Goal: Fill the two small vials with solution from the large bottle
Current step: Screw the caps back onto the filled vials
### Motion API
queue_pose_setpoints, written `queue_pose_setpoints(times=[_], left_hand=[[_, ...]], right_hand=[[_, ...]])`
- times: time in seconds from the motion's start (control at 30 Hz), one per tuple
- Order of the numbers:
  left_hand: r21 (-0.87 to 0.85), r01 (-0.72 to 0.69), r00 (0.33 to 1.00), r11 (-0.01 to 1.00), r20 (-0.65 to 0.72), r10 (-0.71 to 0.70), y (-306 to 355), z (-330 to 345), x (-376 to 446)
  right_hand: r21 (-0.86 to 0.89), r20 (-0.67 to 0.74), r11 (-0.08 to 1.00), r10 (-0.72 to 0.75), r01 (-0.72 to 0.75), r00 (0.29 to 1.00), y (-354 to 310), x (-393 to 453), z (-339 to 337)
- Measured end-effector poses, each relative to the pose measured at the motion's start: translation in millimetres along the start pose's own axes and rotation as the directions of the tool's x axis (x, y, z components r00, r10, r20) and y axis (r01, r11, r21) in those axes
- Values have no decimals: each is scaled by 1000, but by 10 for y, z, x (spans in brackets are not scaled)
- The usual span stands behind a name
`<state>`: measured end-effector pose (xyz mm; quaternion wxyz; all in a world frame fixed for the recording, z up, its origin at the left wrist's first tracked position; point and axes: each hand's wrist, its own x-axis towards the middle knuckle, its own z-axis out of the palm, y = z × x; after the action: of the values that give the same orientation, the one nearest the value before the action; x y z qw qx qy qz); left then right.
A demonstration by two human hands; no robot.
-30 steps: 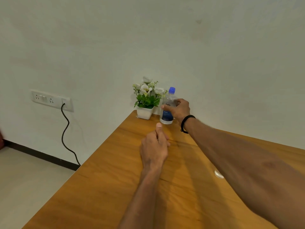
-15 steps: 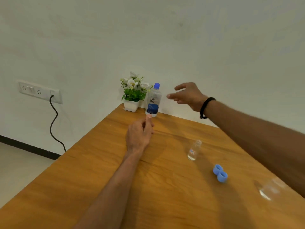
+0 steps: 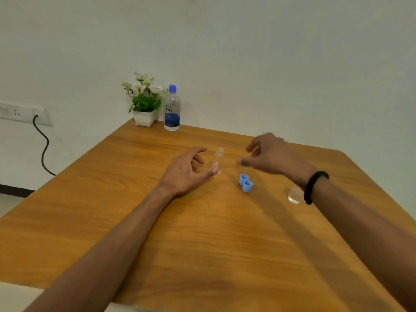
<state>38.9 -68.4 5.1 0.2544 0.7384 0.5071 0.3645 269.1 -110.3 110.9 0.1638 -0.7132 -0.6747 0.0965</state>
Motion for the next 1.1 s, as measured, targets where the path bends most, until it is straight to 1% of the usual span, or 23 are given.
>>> queue_pose_setpoints(times=[0.03, 0.1, 0.17, 0.27, 0.33, 0.4, 0.43, 0.5, 0.53, 0.57, 0.63, 0.7, 0.83, 0.97, 1.03, 1.1], left_hand=[[51, 22, 1000, 998, -2, -22, 2, 58, -6], [129, 76, 996, 989, -55, -70, 5, 194, 13], [171, 150, 984, 974, -126, -129, 47, 321, 56], [187, 196, 967, 962, -200, -158, 104, 460, 121], [163, 203, 965, 965, -201, -169, 129, 496, 167], [148, 196, 966, 969, -199, -165, 137, 518, 210], [140, 187, 967, 972, -199, -157, 147, 530, 228], [109, 153, 971, 982, -201, -129, 173, 564, 258], [77, 134, 973, 988, -201, -116, 187, 582, 272], [33, 116, 974, 993, -201, -107, 202, 594, 282], [-48, 91, 977, 995, -190, -99, 221, 602, 292], [-64, 73, 981, 995, -174, -83, 227, 605, 288], [-80, 39, 982, 996, -182, -53, 244, 599, 249], [-78, -1, 986, 997, -168, -12, 316, 585, 214], [-68, -15, 989, 998, -146, 5, 339, 582, 194], [-60, -26, 992, 998, -126, 18, 349, 583, 180]], right_hand=[[-27, 58, 999, 41, -40, 997, 71, -59, 115], [-36, 127, 996, 90, -86, 988, 164, -135, 338], [-14, 115, 995, 97, -96, 989, 217, -138, 532], [53, 27, 994, 96, -98, 995, 244, -85, 721], [108, -25, 990, 91, -88, 996, 260, -45, 774], [209, -113, 977, 72, -47, 991, 262, -21, 808], [263, -193, 965, 59, -7, 979, 256, -11, 825], [372, -377, 924, 65, 87, 924, 250, 17, 872], [448, -435, 885, 95, 124, 896, 244, 28, 893], [530, -454, 835, 132, 147, 881, 239, 39, 913], [655, -428, 740, 197, 153, 882, 237, 49, 951], [712, -413, 685, 228, 156, 882, 275, 45, 986], [719, -435, 666, 209, 198, 876, 350, 39, 1049], [741, -463, 632, 235, 228, 855, 350, 97, 1053], [773, -471, 583, 263, 250, 842, 337, 110, 1038], [827, -455, 496, 314, 265, 833, 322, 118, 1007]])
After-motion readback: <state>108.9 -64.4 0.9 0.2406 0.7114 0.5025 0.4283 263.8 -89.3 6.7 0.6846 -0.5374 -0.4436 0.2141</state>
